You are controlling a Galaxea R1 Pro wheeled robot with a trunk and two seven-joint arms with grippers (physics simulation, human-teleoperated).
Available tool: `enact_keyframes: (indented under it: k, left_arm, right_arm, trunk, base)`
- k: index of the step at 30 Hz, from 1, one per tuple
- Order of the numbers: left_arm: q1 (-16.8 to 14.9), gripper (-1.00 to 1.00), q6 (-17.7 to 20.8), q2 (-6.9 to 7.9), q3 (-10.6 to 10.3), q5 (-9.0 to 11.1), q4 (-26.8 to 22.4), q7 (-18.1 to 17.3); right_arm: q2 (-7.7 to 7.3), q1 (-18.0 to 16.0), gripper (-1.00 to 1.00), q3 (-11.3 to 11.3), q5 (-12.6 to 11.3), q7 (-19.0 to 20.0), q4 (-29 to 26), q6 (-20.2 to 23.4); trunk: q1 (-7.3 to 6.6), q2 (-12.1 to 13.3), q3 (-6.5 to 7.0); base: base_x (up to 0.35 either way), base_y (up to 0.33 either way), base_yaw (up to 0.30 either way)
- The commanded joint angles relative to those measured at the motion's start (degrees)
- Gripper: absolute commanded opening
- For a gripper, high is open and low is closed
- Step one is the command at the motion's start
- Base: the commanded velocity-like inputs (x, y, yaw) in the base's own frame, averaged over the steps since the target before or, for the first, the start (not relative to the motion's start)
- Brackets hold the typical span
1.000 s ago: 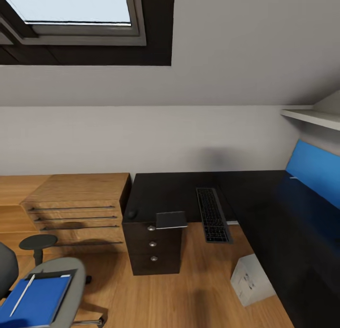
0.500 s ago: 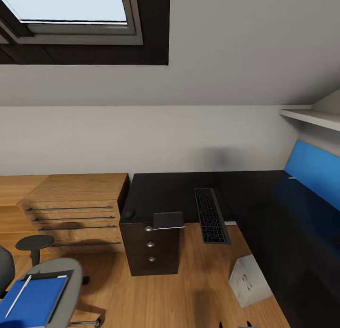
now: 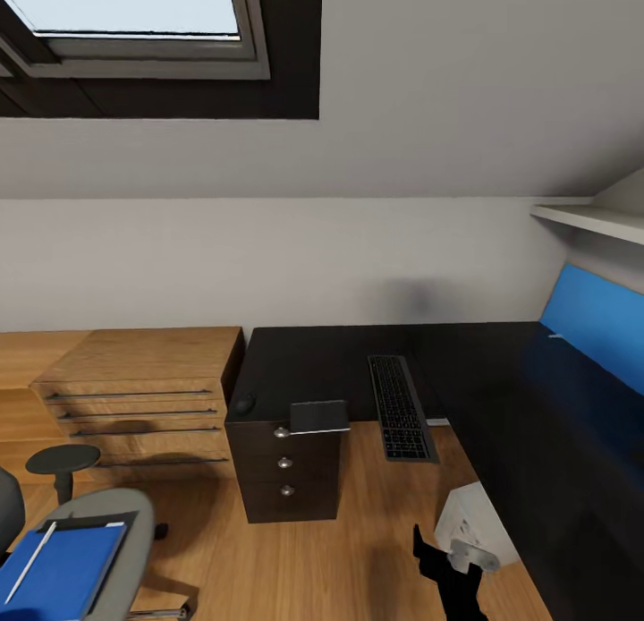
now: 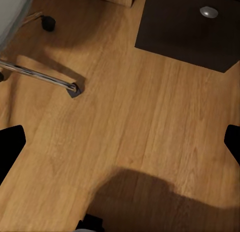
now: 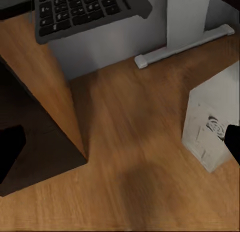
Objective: In the bedroom, organize the workspace by keeping the computer under the desk, ensuring the monitor is on the desk, placing the keyboard on the desk next to the monitor, placing the mouse on the desk next to the keyboard, moving the folder from the swivel chair onto the desk next to the mouse, stacking the notebook on top of the folder with the pen on top of the notebook, and positioning the swivel chair next to the desk.
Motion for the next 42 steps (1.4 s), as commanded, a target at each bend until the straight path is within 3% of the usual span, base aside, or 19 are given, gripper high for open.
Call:
enact_keyframes:
  k: [1,2,5,6,9,10,17,24,29,30,33,34,38,42]
  left_arm:
    - [0.0,1.00,-0.1,-0.04,0.5,-0.2,0.0,-0.4]
    - [0.0,1.00,-0.1,-0.06,0.5,-0.2,-0.1,-0.4]
    - [0.0,1.00,-0.1,-0.02,0.5,-0.2,-0.2,-0.4]
    - [0.0,1.00,0.0,0.01,0.5,-0.2,-0.3,-0.4]
    - [0.0,1.00,0.1,0.01,0.5,-0.2,-0.3,-0.4]
    - [0.0,1.00,0.1,0.02,0.5,-0.2,-0.4,-0.4]
    - [0.0,1.00,1.9,-0.11,0.5,-0.2,-0.6,-0.4]
    - [-0.1,1.00,9.4,-1.01,0.5,-0.2,-3.6,-0.4]
    - [-0.1,1.00,15.1,-2.59,0.4,-0.2,-9.6,-0.5]
    - [-0.1,1.00,18.6,-3.20,0.4,-0.2,-12.8,-0.7]
    - [-0.1,1.00,24.3,-4.09,0.0,-0.2,-18.1,-1.7]
    - [-0.1,1.00,28.2,-4.75,-0.7,-0.2,-21.7,-3.1]
    - [-0.1,1.00,36.7,-5.72,-3.6,0.0,-30.0,-7.3]
    - [-0.1,1.00,40.5,-6.02,-6.2,1.2,-34.2,-9.4]
  right_arm:
    - [-0.25,0.0,1.00,0.3,-1.8,0.5,-0.7,0.9]
    - [-1.20,0.0,1.00,0.3,-5.9,2.9,-2.3,3.6]
    - [-2.15,-0.1,1.00,0.3,-10.5,5.3,-3.4,5.6]
    - [-2.56,-0.1,1.00,0.3,-13.7,7.2,-3.9,6.6]
    - [-3.01,-0.2,1.00,0.3,-18.6,10.3,-4.3,8.2]
    - [-3.38,-0.3,1.00,0.3,-21.6,12.2,-4.5,9.7]
    - [-5.43,-0.9,1.00,0.2,-30.3,16.3,-5.4,16.5]
    - [-7.02,-2.5,1.00,0.2,-39.5,17.1,-7.7,21.0]
    - [-7.59,-3.2,1.00,0.2,-42.5,17.2,-8.3,23.5]
    - [-7.76,-3.4,1.00,0.2,-43.5,17.3,-8.5,24.2]
    - [-7.94,-3.6,1.00,0.2,-44.5,17.9,-8.6,24.8]
    - [-8.02,-3.6,1.00,0.1,-45.0,18.5,-8.6,25.0]
    - [-8.10,-3.7,1.00,0.1,-45.6,19.8,-8.7,25.9]
    - [-8.14,-3.7,1.00,0.0,-45.9,20.3,-8.7,27.8]
  trunk:
    - [0.25,-0.5,-0.29]
    - [0.47,-0.9,-0.47]
    - [1.13,-2.1,-1.01]
    - [1.35,-2.5,-1.19]
    - [2.00,-3.7,-1.73]
    - [2.22,-4.1,-1.91]
    - [3.76,-6.9,-3.16]
    - [5.30,-9.7,-4.42]
    - [6.40,-11.7,-5.32]
    - [6.62,-12.1,-5.50]
    - [7.28,-13.3,-6.04]
    - [7.49,-13.7,-6.22]
    - [8.37,-15.4,-6.93]
    - [9.25,-17.0,-7.65]
  base:
    - [0.000,0.000,0.000]
    - [0.000,0.000,0.000]
    - [0.000,0.000,0.000]
    - [0.000,0.000,0.000]
    - [0.000,0.000,0.000]
    - [0.000,0.000,0.000]
    - [0.000,0.000,0.000]
    - [0.000,0.000,0.000]
    - [0.000,0.000,0.000]
    - [0.000,0.000,0.000]
    - [0.000,0.000,0.000]
    - [0.000,0.000,0.000]
    - [0.000,0.000,0.000]
    - [0.000,0.000,0.000]
